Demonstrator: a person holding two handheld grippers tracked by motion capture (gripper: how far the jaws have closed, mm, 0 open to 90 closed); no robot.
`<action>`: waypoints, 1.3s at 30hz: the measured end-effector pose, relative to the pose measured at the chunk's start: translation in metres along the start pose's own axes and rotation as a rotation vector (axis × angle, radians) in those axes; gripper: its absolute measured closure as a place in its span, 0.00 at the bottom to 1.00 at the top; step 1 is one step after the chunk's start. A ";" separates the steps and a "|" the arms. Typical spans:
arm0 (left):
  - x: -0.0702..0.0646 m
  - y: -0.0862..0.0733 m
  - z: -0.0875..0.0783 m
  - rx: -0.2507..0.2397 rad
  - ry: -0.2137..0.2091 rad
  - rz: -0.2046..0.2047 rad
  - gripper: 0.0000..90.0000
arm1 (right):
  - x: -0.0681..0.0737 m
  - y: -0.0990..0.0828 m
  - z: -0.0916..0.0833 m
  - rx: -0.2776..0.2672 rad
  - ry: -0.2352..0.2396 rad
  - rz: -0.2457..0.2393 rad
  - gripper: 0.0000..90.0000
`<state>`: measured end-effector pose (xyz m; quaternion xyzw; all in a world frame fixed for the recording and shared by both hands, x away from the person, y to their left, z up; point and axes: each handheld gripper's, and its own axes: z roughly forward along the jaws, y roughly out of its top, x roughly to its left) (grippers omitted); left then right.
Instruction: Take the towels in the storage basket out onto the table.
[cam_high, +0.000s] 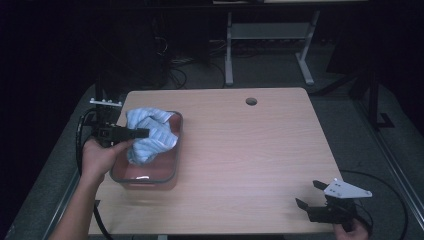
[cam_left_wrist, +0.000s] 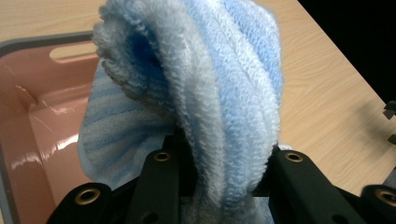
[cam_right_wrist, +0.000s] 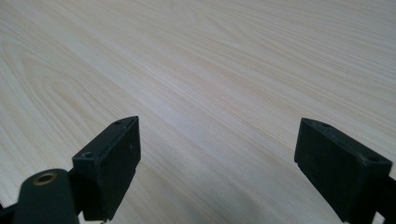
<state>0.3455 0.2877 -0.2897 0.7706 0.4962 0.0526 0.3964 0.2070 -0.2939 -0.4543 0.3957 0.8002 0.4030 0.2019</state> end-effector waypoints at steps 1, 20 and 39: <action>-0.001 0.001 -0.001 -0.002 0.001 0.002 0.78 | 0.000 0.000 0.000 0.002 0.001 0.003 0.15; -0.026 0.024 -0.009 -0.019 -0.021 0.054 0.78 | -0.002 -0.001 -0.003 -0.008 -0.012 0.015 0.15; -0.063 0.049 0.008 -0.005 -0.071 0.131 0.78 | -0.004 -0.002 -0.002 -0.011 -0.017 0.026 0.15</action>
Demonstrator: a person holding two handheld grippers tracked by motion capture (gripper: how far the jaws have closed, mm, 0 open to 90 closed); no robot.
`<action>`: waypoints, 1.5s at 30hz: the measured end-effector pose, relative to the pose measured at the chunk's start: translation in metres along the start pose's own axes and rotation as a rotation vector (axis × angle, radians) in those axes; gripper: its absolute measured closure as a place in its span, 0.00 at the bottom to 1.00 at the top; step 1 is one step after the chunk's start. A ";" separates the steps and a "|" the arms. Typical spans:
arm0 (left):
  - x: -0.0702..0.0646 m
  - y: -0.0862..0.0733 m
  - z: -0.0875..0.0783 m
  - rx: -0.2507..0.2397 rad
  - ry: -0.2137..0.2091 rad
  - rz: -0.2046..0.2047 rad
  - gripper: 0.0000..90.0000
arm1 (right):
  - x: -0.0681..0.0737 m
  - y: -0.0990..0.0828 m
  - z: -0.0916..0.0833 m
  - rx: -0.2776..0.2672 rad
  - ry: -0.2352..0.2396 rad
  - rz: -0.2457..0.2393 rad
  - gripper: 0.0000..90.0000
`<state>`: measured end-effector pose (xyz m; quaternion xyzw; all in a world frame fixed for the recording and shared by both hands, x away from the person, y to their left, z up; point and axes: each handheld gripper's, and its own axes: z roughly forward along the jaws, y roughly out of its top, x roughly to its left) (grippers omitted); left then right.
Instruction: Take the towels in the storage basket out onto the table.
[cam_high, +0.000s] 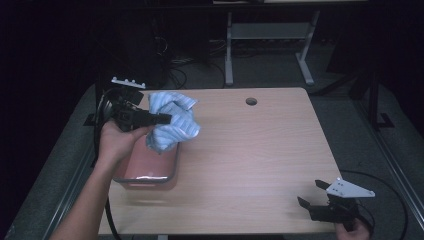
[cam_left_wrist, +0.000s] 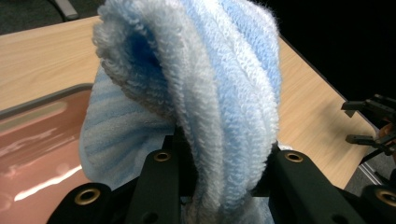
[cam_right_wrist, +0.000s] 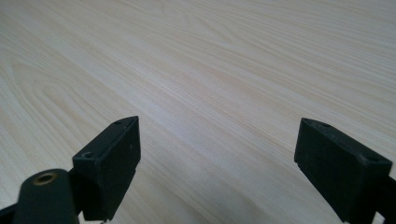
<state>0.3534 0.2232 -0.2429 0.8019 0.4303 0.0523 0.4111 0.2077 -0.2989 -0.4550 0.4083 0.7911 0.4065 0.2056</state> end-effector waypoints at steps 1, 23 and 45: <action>-0.002 0.002 0.001 -0.003 -0.002 0.002 0.78 | 0.000 0.000 0.000 0.001 0.002 0.001 0.15; -0.038 0.026 0.039 0.036 -0.062 0.071 0.78 | -0.003 -0.002 -0.004 -0.008 -0.007 0.009 0.15; -0.064 0.044 0.089 0.088 -0.109 0.114 0.78 | -0.005 -0.003 -0.006 -0.017 -0.002 0.016 0.15</action>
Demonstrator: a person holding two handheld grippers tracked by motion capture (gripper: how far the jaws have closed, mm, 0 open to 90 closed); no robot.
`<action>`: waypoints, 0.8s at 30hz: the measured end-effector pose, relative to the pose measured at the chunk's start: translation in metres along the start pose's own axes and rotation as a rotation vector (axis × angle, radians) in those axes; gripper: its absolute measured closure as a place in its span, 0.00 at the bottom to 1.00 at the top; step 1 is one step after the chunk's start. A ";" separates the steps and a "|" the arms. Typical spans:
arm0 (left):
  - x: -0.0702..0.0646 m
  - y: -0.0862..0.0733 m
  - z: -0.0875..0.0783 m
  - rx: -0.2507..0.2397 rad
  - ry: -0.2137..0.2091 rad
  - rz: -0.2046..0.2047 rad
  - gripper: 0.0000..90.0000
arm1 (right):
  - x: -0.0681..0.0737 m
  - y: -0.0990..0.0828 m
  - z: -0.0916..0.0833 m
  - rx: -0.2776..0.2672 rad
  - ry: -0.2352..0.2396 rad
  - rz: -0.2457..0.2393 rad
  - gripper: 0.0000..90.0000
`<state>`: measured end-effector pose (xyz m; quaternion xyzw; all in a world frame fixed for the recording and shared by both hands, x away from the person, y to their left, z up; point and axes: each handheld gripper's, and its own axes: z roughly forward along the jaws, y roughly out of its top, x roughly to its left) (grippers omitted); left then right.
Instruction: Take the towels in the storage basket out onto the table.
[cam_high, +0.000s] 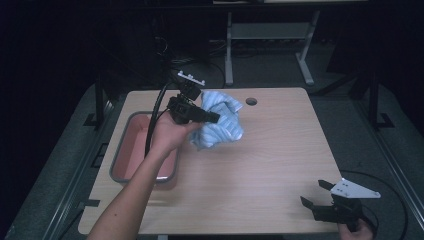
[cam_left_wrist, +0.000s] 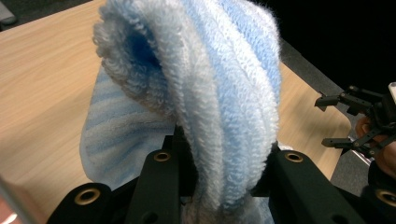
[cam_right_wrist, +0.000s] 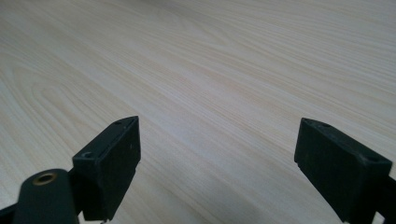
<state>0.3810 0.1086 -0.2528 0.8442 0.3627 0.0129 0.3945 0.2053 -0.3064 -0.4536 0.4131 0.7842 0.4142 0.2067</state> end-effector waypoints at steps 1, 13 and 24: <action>-0.001 0.001 0.003 0.001 0.000 -0.001 0.78 | 0.000 0.000 0.000 0.000 0.000 0.000 0.15; -0.009 0.010 0.028 0.037 -0.018 0.011 0.78 | 0.001 0.000 0.001 -0.004 0.012 -0.007 0.15; -0.009 0.010 0.061 0.067 -0.033 -0.001 0.78 | 0.001 0.001 0.001 -0.010 0.017 -0.023 0.15</action>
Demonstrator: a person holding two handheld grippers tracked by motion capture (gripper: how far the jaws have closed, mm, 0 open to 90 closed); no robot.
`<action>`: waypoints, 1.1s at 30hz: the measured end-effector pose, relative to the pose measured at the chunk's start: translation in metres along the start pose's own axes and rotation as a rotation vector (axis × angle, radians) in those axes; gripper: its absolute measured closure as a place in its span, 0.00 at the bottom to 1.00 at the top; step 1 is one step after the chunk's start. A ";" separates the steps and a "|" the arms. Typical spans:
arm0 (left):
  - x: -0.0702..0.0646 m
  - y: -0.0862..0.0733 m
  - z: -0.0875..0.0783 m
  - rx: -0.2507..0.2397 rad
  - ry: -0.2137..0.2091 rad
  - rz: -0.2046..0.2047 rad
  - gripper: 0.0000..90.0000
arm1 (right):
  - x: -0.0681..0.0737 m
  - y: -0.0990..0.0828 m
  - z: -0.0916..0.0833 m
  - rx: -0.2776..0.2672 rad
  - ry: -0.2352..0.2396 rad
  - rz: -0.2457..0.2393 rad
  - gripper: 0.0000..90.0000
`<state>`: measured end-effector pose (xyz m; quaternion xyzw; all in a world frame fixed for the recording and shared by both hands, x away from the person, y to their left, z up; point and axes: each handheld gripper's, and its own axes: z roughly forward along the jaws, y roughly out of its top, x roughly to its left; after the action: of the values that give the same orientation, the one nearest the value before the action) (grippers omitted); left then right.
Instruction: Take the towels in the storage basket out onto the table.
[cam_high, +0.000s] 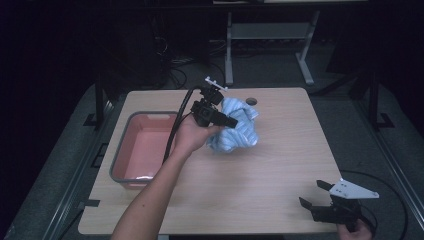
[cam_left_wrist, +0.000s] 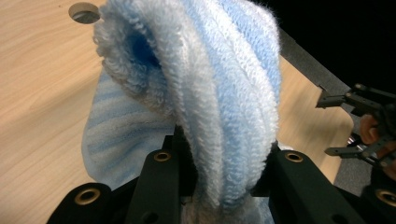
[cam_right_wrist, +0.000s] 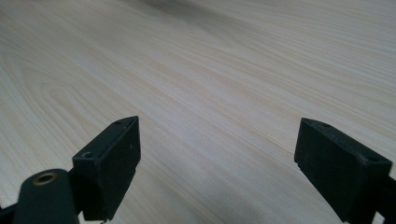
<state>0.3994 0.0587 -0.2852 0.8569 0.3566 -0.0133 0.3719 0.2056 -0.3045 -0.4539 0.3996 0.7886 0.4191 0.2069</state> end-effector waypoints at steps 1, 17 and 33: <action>0.001 0.000 0.003 0.002 0.002 -0.001 0.78 | 0.000 0.000 0.000 0.001 -0.001 0.003 0.15; 0.005 -0.007 0.057 0.052 -0.015 -0.030 0.78 | 0.002 0.003 0.000 0.001 0.005 0.006 0.15; -0.003 -0.007 0.092 0.062 -0.032 -0.043 0.78 | 0.000 0.003 -0.001 -0.008 0.001 0.000 0.15</action>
<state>0.4156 0.0010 -0.3552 0.8598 0.3684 -0.0462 0.3504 0.2064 -0.3040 -0.4512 0.3986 0.7870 0.4224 0.2080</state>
